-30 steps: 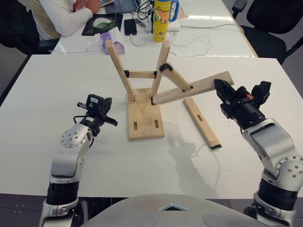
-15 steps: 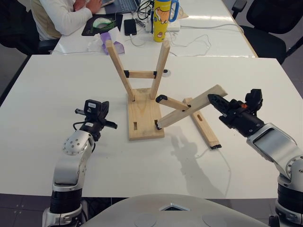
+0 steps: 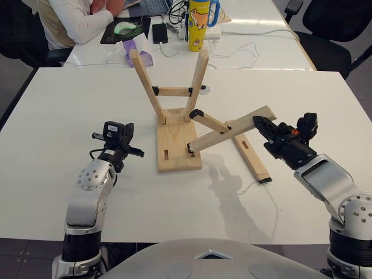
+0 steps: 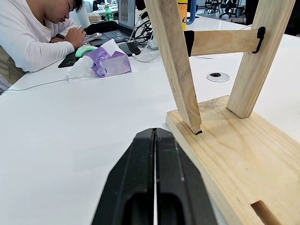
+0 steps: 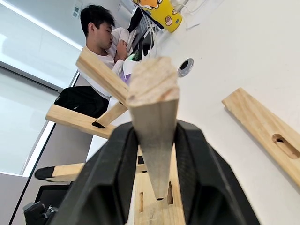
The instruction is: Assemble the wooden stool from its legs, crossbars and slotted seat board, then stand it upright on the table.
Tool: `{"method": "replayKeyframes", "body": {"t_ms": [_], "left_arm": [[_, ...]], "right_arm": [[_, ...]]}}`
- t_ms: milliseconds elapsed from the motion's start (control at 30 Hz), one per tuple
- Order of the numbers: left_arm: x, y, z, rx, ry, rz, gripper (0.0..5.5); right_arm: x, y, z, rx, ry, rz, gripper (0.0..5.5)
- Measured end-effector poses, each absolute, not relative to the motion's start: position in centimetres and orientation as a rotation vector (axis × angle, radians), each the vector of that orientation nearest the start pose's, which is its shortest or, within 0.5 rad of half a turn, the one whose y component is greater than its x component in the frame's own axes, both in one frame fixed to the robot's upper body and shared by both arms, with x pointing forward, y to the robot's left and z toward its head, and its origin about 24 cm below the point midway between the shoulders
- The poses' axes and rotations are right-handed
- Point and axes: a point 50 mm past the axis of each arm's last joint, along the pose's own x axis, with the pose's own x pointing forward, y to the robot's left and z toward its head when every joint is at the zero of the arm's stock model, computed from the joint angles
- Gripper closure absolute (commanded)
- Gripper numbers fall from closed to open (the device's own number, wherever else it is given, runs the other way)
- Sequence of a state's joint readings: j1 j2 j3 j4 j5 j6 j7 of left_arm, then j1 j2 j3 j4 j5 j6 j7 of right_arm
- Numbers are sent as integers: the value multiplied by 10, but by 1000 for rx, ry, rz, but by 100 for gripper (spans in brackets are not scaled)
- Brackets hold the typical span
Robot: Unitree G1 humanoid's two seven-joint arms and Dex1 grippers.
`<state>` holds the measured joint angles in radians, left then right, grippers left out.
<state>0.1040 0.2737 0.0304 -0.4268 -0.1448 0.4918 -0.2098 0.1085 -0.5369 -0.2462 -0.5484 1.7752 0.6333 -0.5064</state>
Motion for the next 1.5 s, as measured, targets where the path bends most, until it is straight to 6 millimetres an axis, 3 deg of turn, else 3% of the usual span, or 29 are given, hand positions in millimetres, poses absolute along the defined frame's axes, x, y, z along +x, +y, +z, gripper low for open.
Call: {"method": "replayKeyframes", "body": {"t_ms": [533, 1067, 1267, 1367, 1500], "left_arm": [[227, 183, 77, 113, 170, -204, 550], [226, 182, 79, 124, 160, -205, 550], [227, 181, 80, 130, 158, -207, 550], [227, 181, 80, 134, 156, -207, 550], [230, 181, 81, 136, 149, -208, 550]], "right_arm": [[207, -201, 129, 796, 431, 192, 444], [217, -196, 144, 369, 260, 251, 444], [216, -181, 150, 209, 191, 421, 444], [216, -180, 150, 194, 186, 460, 444], [229, -196, 145, 255, 235, 410, 444]]}}
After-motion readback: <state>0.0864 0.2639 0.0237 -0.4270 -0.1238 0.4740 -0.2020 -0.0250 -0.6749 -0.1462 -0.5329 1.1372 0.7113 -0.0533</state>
